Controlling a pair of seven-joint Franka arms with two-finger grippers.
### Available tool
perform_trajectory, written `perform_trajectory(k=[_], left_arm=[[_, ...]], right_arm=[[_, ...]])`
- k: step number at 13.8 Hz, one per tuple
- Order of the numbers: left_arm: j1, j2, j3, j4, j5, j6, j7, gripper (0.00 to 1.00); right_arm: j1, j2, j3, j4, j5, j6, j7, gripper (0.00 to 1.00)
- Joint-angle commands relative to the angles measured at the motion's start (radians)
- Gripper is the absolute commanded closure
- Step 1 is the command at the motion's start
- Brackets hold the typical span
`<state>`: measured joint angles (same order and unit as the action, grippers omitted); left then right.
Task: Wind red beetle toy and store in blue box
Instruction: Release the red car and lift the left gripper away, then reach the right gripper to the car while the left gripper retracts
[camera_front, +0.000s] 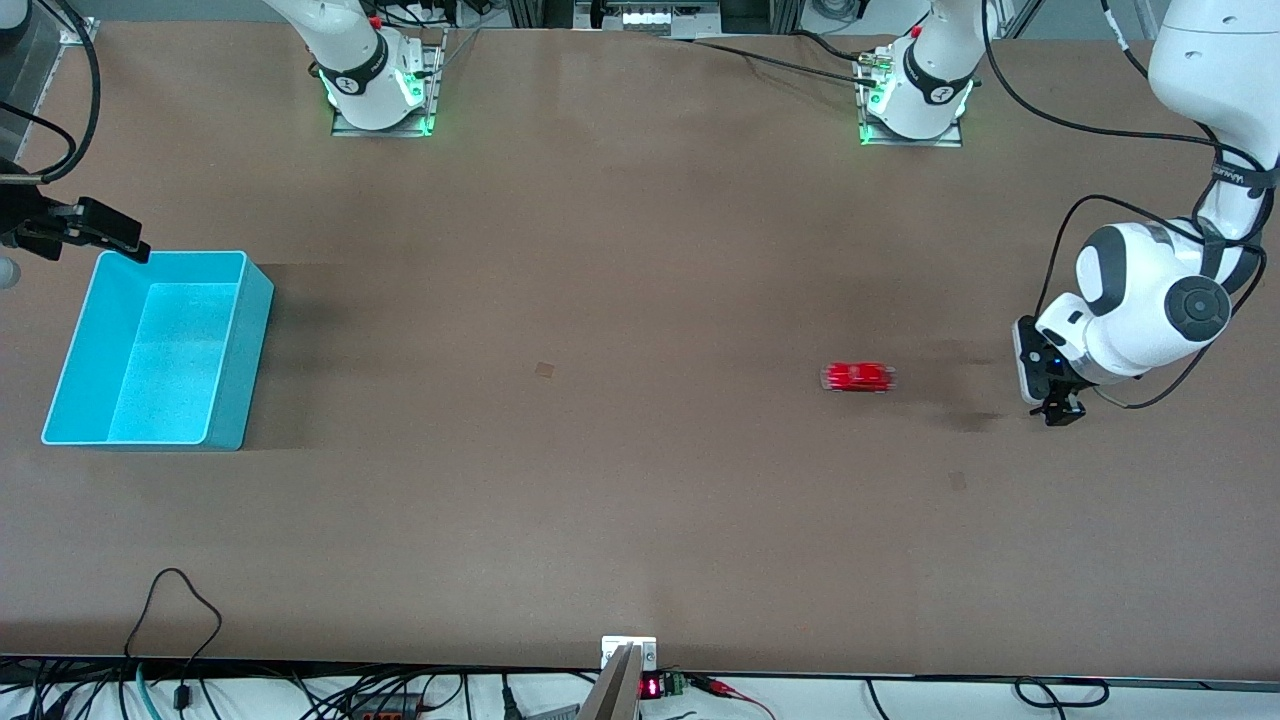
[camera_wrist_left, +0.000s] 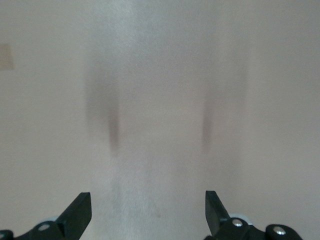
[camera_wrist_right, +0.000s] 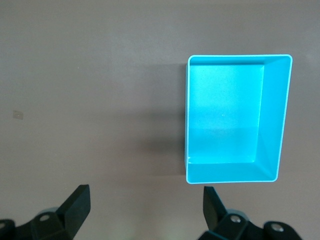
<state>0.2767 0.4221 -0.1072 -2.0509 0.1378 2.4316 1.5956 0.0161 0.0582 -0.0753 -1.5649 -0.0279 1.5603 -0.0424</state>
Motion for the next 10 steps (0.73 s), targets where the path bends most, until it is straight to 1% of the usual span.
perform_trajectory(k=[1,3,6,8,10], left_arm=[[0.002,-0.074,-0.023,0.072,0.003,-0.199,-0.064,0.00],[0.001,-0.075,-0.031,0.187,0.003,-0.401,-0.112,0.00],[0.001,-0.085,-0.055,0.303,0.002,-0.589,-0.169,0.00],[0.001,-0.106,-0.060,0.339,0.002,-0.669,-0.219,0.00],[0.001,-0.138,-0.072,0.340,0.003,-0.683,-0.262,0.00]], right_arm=[[0.002,0.003,-0.001,0.016,0.013,-0.011,0.004,0.00],[0.002,0.003,-0.001,0.016,0.013,-0.012,0.003,0.00],[0.002,0.003,-0.001,0.014,0.013,-0.012,0.003,0.00],[0.002,0.003,-0.001,0.014,0.013,-0.012,0.003,0.00],[0.002,0.005,-0.001,0.014,0.013,-0.013,-0.001,0.00]])
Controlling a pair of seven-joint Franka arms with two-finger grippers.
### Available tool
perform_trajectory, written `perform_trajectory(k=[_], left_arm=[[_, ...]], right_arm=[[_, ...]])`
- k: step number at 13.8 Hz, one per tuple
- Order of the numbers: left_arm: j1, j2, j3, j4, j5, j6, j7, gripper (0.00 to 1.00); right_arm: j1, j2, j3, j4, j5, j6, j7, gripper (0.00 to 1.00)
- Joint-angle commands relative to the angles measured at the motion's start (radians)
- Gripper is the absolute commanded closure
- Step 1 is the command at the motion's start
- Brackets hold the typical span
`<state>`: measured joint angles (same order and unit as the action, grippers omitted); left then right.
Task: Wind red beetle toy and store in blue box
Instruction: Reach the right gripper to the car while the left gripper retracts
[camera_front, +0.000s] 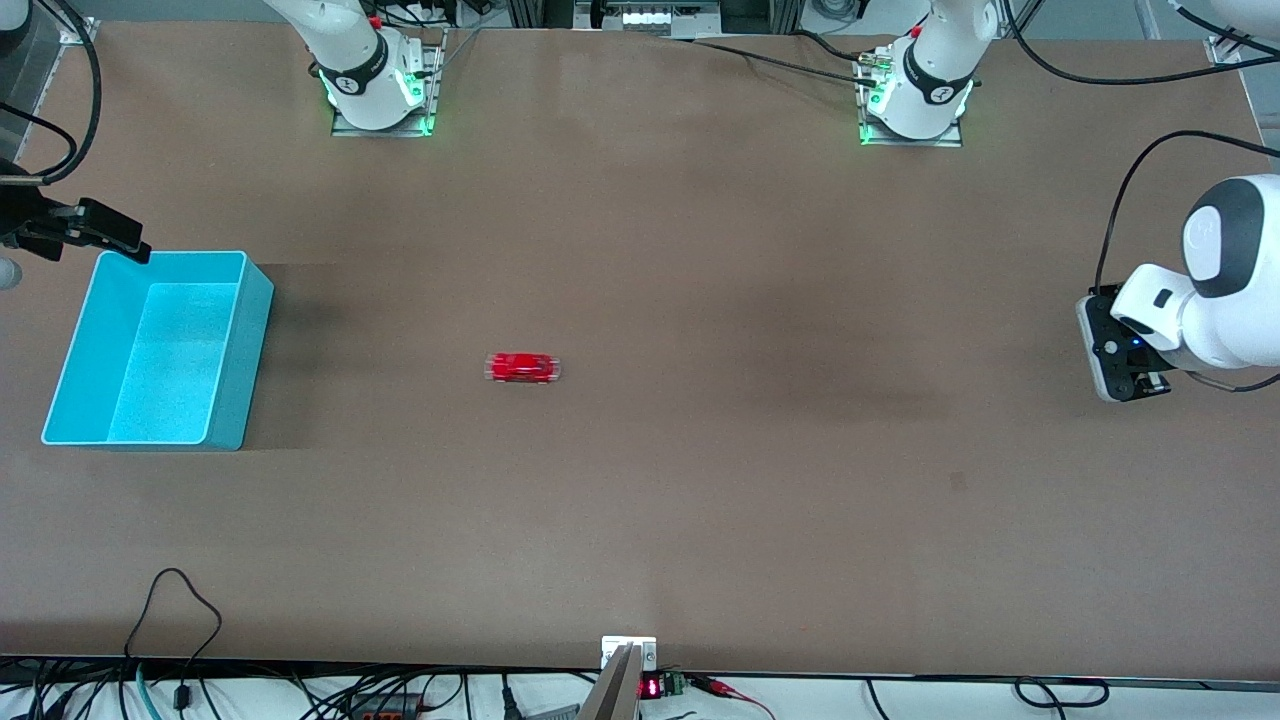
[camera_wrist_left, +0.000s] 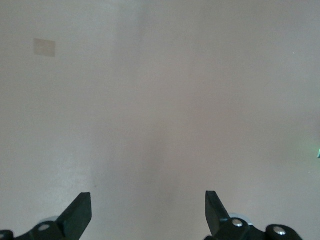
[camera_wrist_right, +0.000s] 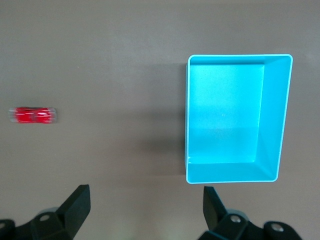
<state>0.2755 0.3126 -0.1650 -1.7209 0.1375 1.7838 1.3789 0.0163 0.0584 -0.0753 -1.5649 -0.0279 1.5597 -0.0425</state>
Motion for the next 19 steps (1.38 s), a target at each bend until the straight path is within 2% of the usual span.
perform_trajectory(k=[1,5,8,10,15,16,18,19], left_arm=[[0.002,-0.053,-0.016,0.010,0.004,-0.044,-0.075,0.00],[-0.001,-0.122,-0.045,0.026,0.001,-0.136,-0.210,0.00],[-0.004,-0.184,-0.056,0.049,-0.001,-0.197,-0.393,0.00],[-0.002,-0.184,-0.090,0.108,-0.007,-0.277,-0.525,0.00],[-0.010,-0.175,-0.100,0.152,-0.059,-0.314,-0.808,0.00],[-0.056,-0.184,-0.087,0.150,-0.065,-0.319,-0.836,0.00],[-0.133,-0.197,0.022,0.148,-0.071,-0.317,-0.940,0.00],[-0.168,-0.201,0.045,0.145,-0.078,-0.311,-1.013,0.00]], right_arm=[[0.002,0.005,-0.001,0.014,0.013,-0.012,0.000,0.00],[0.002,0.005,-0.001,0.013,0.013,-0.012,0.000,0.00],[0.016,0.021,-0.001,0.011,0.011,-0.012,-0.011,0.00],[0.027,0.040,-0.001,0.012,0.011,-0.012,-0.013,0.00],[0.073,0.069,-0.001,-0.003,0.016,-0.044,-0.007,0.00],[0.080,0.078,-0.001,-0.010,0.017,-0.052,-0.010,0.00],[0.102,0.074,0.000,-0.068,0.019,-0.050,-0.023,0.00],[0.105,0.067,0.000,-0.101,0.019,-0.043,-0.042,0.00]])
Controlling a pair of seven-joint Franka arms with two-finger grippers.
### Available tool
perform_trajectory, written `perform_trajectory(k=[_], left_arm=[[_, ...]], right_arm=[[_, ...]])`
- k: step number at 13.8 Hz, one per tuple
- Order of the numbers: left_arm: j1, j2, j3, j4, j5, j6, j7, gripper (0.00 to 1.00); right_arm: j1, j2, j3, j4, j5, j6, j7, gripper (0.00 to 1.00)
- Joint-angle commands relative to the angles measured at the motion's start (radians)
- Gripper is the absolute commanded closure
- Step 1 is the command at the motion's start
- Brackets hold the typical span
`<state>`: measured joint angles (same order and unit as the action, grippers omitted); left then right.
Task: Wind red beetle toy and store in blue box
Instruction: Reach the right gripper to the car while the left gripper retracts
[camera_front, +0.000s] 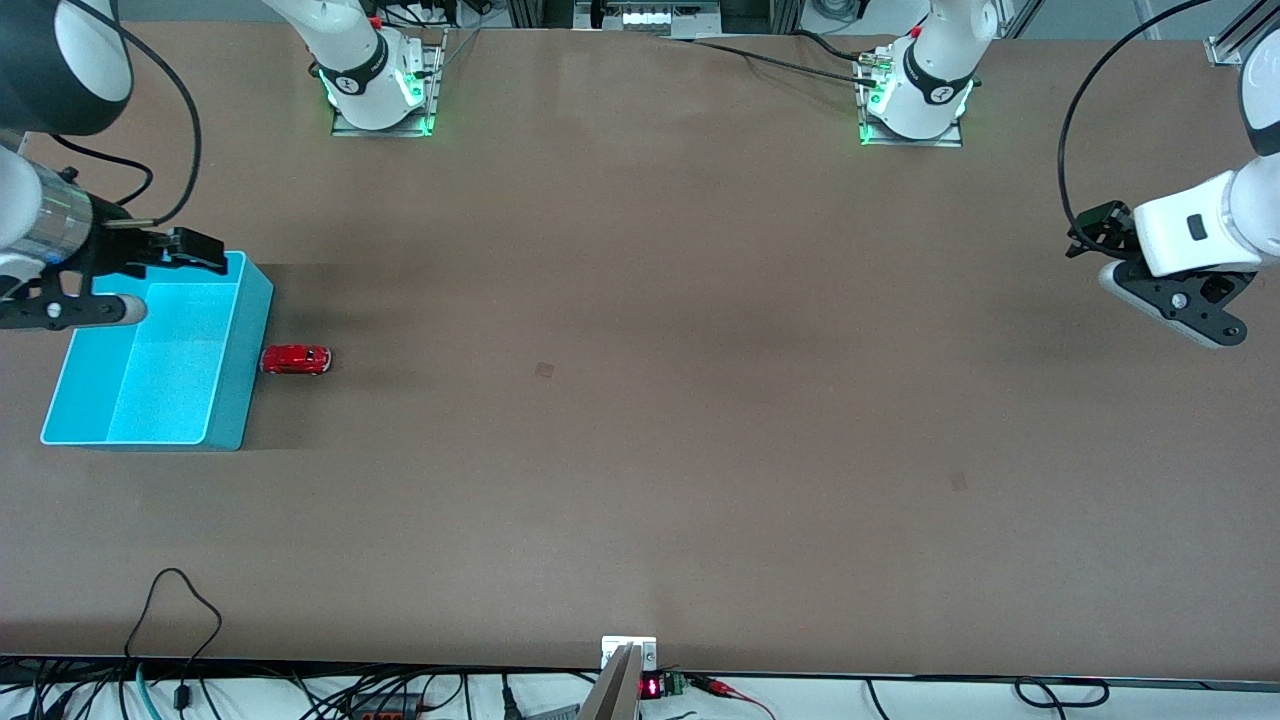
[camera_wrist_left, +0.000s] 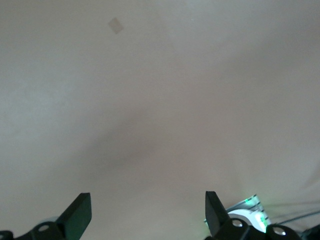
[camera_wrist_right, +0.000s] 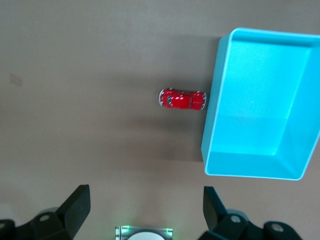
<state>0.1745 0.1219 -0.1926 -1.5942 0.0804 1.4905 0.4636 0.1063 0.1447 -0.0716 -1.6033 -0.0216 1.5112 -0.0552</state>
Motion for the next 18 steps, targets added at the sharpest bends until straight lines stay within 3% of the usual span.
perform_trajectory(k=[1,4,7,9,14,18], left_arm=[[-0.094,-0.017,0.106,0.013,-0.031,-0.016,-0.185,0.00],[-0.167,-0.068,0.163,-0.038,-0.037,0.042,-0.471,0.00],[-0.222,-0.149,0.240,-0.168,-0.056,0.242,-0.510,0.00],[-0.222,-0.163,0.246,-0.170,-0.088,0.244,-0.505,0.00],[-0.217,-0.168,0.220,-0.122,-0.085,0.171,-0.517,0.00],[-0.219,-0.166,0.202,-0.095,-0.082,0.154,-0.504,0.00]], right_arm=[[0.013,-0.019,-0.004,-0.090,0.012,0.014,-0.085,0.00],[0.004,-0.036,-0.004,-0.196,0.012,0.101,-0.286,0.00],[-0.019,-0.048,-0.002,-0.346,0.005,0.228,-0.629,0.00],[-0.065,-0.077,0.004,-0.473,0.002,0.357,-0.812,0.00],[-0.118,-0.054,0.030,-0.650,-0.017,0.679,-1.257,0.00],[-0.122,0.045,0.032,-0.665,-0.017,0.852,-1.457,0.00]])
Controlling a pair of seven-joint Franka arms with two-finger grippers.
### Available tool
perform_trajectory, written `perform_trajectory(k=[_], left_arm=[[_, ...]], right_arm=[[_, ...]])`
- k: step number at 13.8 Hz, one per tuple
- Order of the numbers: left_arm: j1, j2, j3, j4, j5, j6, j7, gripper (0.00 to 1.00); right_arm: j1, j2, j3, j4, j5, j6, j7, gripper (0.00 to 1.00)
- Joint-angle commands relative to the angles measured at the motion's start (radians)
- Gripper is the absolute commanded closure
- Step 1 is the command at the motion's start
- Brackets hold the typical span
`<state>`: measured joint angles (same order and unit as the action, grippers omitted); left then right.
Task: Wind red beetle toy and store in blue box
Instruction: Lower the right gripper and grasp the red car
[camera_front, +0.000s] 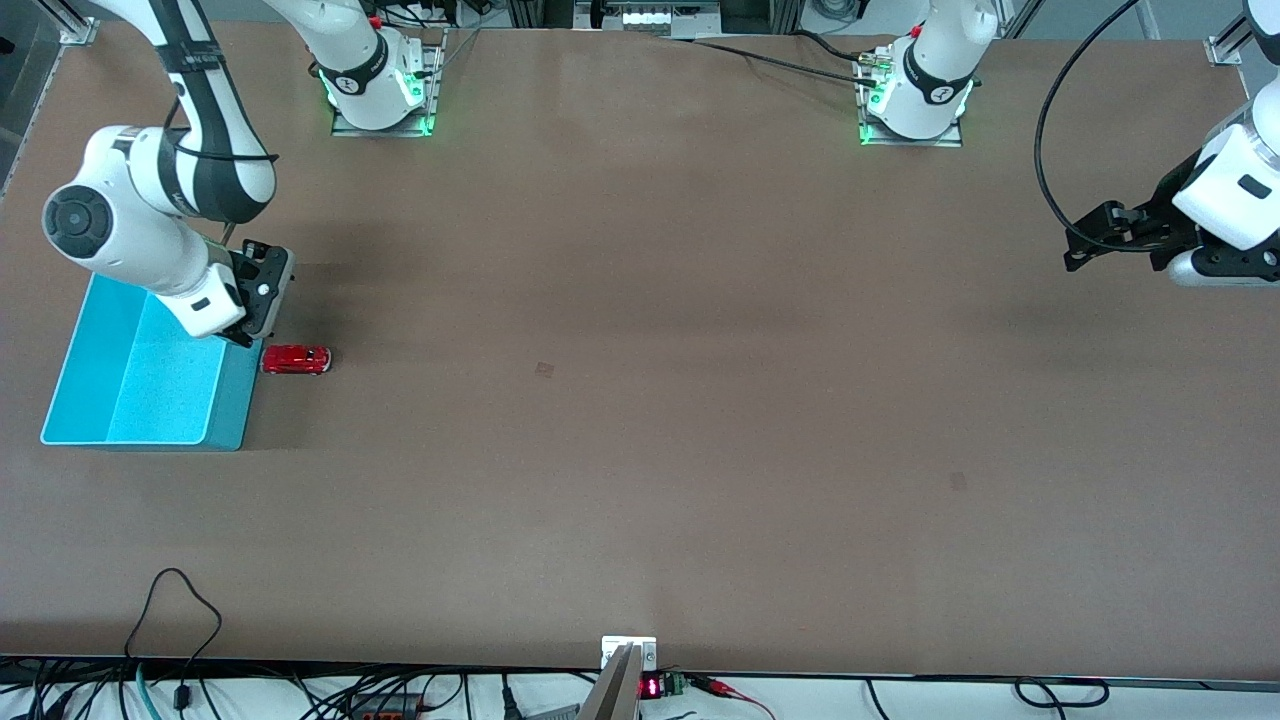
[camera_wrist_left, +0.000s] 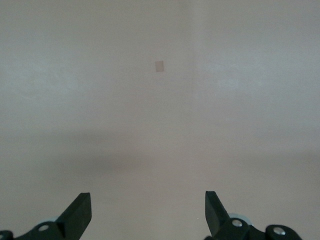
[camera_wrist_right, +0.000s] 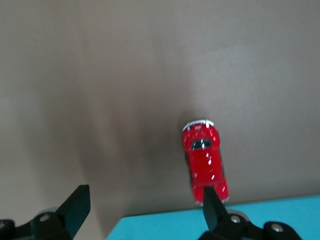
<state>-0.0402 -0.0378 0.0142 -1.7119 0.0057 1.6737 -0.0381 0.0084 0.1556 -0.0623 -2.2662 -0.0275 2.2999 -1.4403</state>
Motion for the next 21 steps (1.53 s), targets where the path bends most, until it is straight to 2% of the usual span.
perform_trajectory(k=[1,7,13,14,17,19,21], left_arm=[[-0.004,-0.007,-0.005,0.023,-0.007,-0.031,0.000,0.00],[-0.009,-0.008,-0.007,0.023,-0.006,-0.034,-0.002,0.00],[-0.009,-0.007,-0.023,0.022,-0.003,-0.037,-0.014,0.00],[-0.009,-0.007,-0.023,0.023,-0.004,-0.049,-0.016,0.00],[-0.009,-0.004,-0.025,0.023,-0.004,-0.055,-0.016,0.00],[-0.010,-0.002,-0.026,0.022,-0.004,-0.055,-0.017,0.00],[-0.010,-0.001,-0.026,0.021,-0.009,-0.055,-0.017,0.00]], right_arm=[[-0.025,0.048,0.022,-0.003,-0.011,0.085,-0.074,0.00],[-0.050,0.143,0.022,0.000,-0.011,0.255,-0.224,0.00],[-0.062,0.194,0.022,0.005,-0.009,0.314,-0.273,0.00],[-0.062,0.206,0.022,0.004,-0.009,0.329,-0.273,0.03],[-0.062,0.225,0.022,0.005,-0.008,0.337,-0.273,0.27],[-0.061,0.225,0.022,0.007,0.003,0.339,-0.272,0.60],[-0.064,0.223,0.022,0.008,0.006,0.337,-0.262,0.87]])
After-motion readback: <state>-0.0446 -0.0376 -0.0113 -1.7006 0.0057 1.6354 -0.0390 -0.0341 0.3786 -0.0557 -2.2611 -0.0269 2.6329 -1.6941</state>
